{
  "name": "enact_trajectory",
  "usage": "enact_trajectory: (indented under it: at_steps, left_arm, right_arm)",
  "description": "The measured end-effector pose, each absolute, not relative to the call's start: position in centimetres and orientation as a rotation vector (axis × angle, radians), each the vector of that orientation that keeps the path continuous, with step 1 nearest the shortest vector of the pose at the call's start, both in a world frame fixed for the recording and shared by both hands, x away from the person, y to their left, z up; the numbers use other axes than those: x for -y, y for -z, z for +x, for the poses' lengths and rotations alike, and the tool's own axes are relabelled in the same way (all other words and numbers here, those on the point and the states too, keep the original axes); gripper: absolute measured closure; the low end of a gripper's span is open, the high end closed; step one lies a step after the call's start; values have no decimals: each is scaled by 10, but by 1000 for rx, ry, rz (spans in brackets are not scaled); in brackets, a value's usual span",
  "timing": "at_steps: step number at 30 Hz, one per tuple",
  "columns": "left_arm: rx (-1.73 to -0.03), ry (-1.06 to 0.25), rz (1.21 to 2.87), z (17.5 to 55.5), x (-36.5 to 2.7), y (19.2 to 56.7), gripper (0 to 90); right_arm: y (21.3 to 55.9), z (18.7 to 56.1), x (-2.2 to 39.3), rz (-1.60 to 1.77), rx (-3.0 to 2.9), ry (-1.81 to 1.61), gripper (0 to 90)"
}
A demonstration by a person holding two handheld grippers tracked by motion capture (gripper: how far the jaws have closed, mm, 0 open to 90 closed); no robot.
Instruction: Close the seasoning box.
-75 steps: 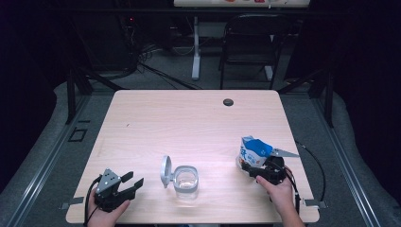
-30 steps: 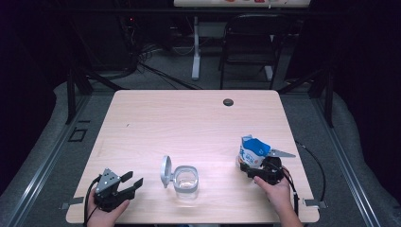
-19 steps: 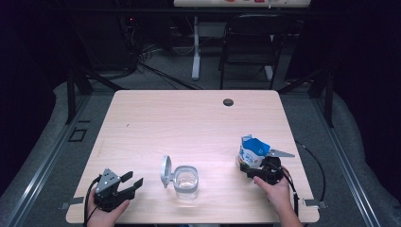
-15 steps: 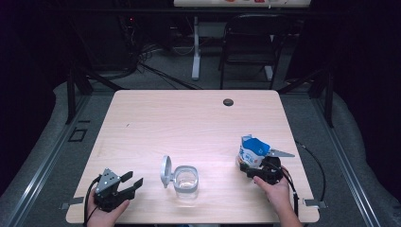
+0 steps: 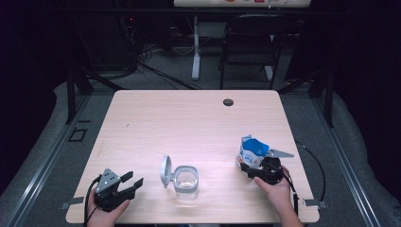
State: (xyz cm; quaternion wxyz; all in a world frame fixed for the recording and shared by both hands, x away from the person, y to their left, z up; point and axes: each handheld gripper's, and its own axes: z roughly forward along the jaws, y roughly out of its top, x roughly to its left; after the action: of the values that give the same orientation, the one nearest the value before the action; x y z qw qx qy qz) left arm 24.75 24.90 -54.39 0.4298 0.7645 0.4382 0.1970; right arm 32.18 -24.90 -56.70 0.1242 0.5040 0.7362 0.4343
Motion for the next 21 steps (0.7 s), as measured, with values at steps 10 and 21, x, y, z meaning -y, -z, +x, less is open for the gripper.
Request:
enact_trajectory:
  at_steps: [10,21]
  left_arm:
    - [-1093,-490,1907,248,-249,544,500]
    - [-1094,-492,1906,248,-250,544,500]
  right_arm:
    - [565,320,248,1429,-2160,-1227,433]
    - [563,317,245,1387,-2158,-1208,442]
